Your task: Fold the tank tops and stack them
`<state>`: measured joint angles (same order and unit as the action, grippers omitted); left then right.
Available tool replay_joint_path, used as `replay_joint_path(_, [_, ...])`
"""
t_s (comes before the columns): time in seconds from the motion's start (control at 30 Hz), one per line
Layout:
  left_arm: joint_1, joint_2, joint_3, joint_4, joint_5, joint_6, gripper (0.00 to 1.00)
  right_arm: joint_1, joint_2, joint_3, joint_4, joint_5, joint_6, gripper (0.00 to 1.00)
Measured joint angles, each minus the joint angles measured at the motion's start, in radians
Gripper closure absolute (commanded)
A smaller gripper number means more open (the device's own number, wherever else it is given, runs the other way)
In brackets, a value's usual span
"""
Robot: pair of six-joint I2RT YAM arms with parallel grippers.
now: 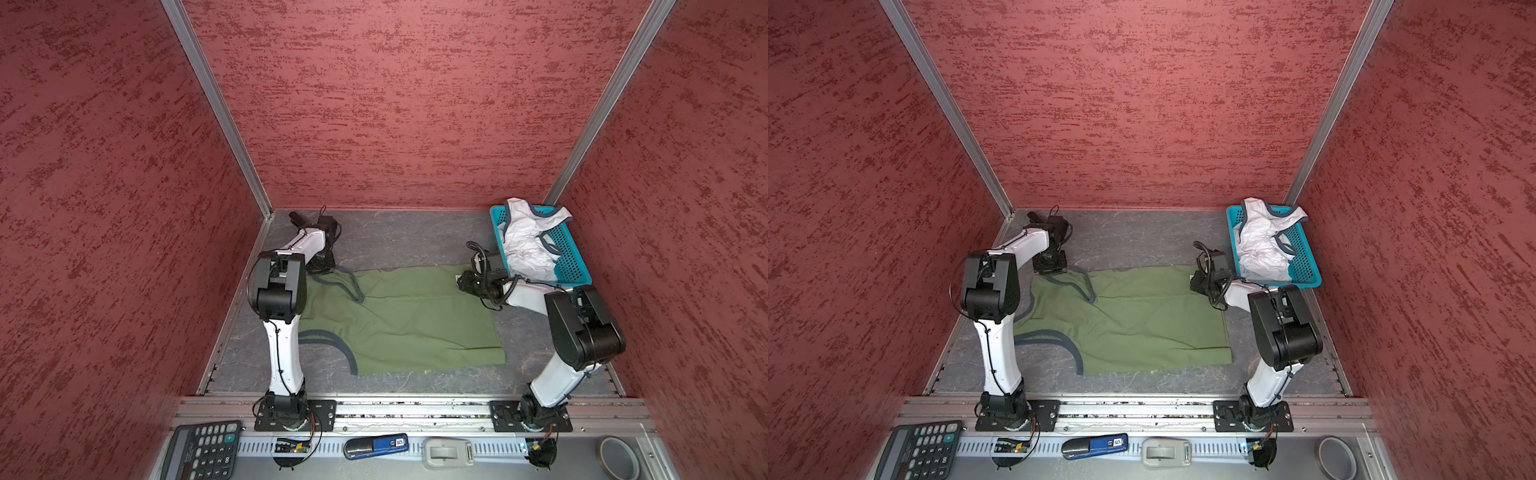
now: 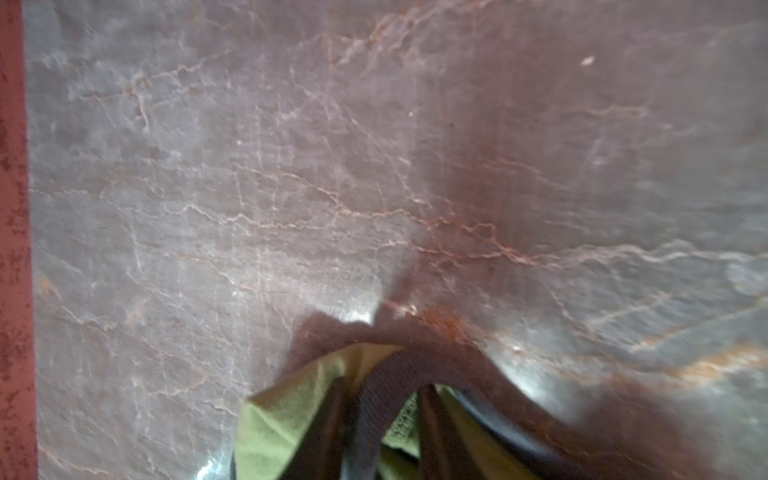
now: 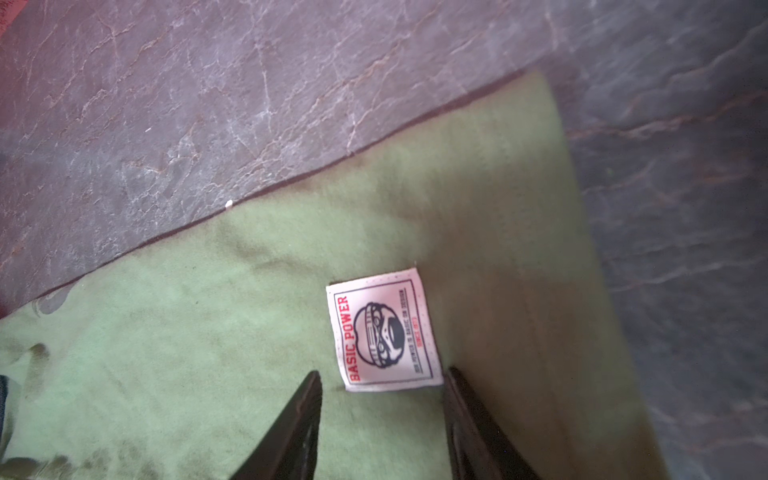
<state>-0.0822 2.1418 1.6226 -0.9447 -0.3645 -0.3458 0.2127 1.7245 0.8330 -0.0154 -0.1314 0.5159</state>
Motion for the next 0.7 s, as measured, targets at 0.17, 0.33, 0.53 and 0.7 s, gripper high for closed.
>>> replay_joint_path(0.17, [0.012,-0.002,-0.003,0.010,0.000,-0.002,0.97,0.000,0.003,0.004,0.000,0.004,0.000,0.51])
replay_joint_path(0.33, [0.033,-0.126,-0.156,0.130,0.027,-0.005,1.00,0.000,0.005,0.005,0.000,0.005,0.000,0.50])
replay_joint_path(0.53, [0.134,-0.460,-0.421,0.384,0.172,-0.025,1.00,0.000,0.006,0.006,0.001,0.005,0.000,0.51])
replay_joint_path(0.7, [0.225,-0.504,-0.478,0.546,0.293,-0.060,0.99,0.000,0.010,0.011,0.001,0.006,0.000,0.51])
